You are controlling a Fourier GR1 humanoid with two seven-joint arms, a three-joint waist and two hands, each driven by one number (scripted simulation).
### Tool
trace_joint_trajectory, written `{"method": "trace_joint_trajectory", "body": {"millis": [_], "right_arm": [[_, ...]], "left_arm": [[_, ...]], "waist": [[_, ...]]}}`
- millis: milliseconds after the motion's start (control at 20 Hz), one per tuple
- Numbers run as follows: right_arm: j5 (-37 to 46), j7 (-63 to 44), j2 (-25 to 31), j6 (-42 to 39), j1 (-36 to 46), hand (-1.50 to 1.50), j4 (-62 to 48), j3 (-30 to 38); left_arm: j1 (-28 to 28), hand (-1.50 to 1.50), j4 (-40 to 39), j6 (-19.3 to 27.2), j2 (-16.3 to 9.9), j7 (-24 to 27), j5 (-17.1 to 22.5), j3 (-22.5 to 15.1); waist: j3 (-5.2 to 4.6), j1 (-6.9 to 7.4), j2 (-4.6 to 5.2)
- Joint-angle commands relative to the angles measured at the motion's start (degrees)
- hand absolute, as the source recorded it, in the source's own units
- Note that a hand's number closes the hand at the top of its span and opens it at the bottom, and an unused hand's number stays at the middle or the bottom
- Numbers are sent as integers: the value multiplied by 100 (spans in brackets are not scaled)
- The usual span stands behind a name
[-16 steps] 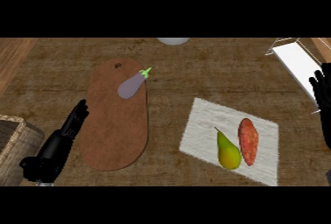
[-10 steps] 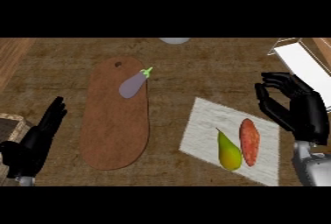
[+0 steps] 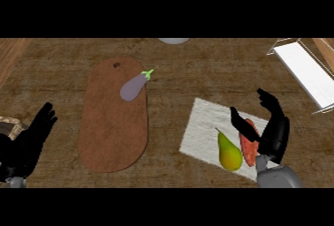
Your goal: Pick the sweet potato from the placemat and place it in the tiered shelf
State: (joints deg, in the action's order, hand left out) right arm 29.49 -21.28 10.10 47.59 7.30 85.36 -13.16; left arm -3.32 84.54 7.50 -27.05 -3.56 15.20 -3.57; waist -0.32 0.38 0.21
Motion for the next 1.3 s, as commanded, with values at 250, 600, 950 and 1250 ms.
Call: {"method": "trace_joint_trajectory", "body": {"millis": [250,600,950,1250], "right_arm": [[3168,-2833,-286,-1126,158,-150,-10,-227],[3627,-4549,-467,-3984,384,-150,429,-660],[3033,-5363,-707,-6467,877,-150,603,-632],[2968,-5512,-587,-7462,830,-150,844,-341]], "left_arm": [[119,0,-266,-123,-100,-88,139,269],[17,0,-283,-237,-107,-40,116,230],[48,0,-310,-196,32,-10,11,118],[-4,0,-123,-158,36,-38,-22,169]], "waist": [[-30,-162,-80],[-8,-94,-77],[8,-51,-46],[20,-60,-53]]}}
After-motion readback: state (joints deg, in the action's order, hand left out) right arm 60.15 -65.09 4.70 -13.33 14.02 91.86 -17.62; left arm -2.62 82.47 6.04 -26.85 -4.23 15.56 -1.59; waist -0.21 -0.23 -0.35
